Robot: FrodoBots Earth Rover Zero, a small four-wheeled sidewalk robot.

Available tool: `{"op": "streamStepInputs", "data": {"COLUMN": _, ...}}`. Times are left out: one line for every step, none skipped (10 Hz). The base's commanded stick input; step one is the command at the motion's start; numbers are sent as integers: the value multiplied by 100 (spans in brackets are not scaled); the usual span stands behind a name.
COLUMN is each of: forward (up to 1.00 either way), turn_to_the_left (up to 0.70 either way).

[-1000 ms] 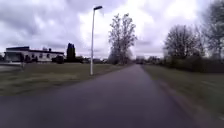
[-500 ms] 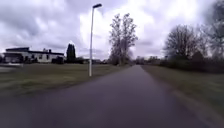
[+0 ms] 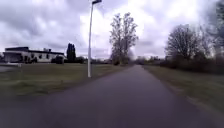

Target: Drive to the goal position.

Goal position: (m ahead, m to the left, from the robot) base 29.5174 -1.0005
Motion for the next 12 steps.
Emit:
{"op": "streamStepInputs", "data": {"forward": 100, "turn_to_the_left": -40}}
{"op": "streamStepInputs", "data": {"forward": 100, "turn_to_the_left": -40}}
{"op": "streamStepInputs", "data": {"forward": 100, "turn_to_the_left": -38}}
{"op": "streamStepInputs", "data": {"forward": 100, "turn_to_the_left": -9}}
{"op": "streamStepInputs", "data": {"forward": 100, "turn_to_the_left": 0}}
{"op": "streamStepInputs", "data": {"forward": 100, "turn_to_the_left": 0}}
{"op": "streamStepInputs", "data": {"forward": 100, "turn_to_the_left": 0}}
{"op": "streamStepInputs", "data": {"forward": 100, "turn_to_the_left": 0}}
{"op": "streamStepInputs", "data": {"forward": 100, "turn_to_the_left": 0}}
{"op": "streamStepInputs", "data": {"forward": 100, "turn_to_the_left": 0}}
{"op": "streamStepInputs", "data": {"forward": 100, "turn_to_the_left": 0}}
{"op": "streamStepInputs", "data": {"forward": 100, "turn_to_the_left": 0}}
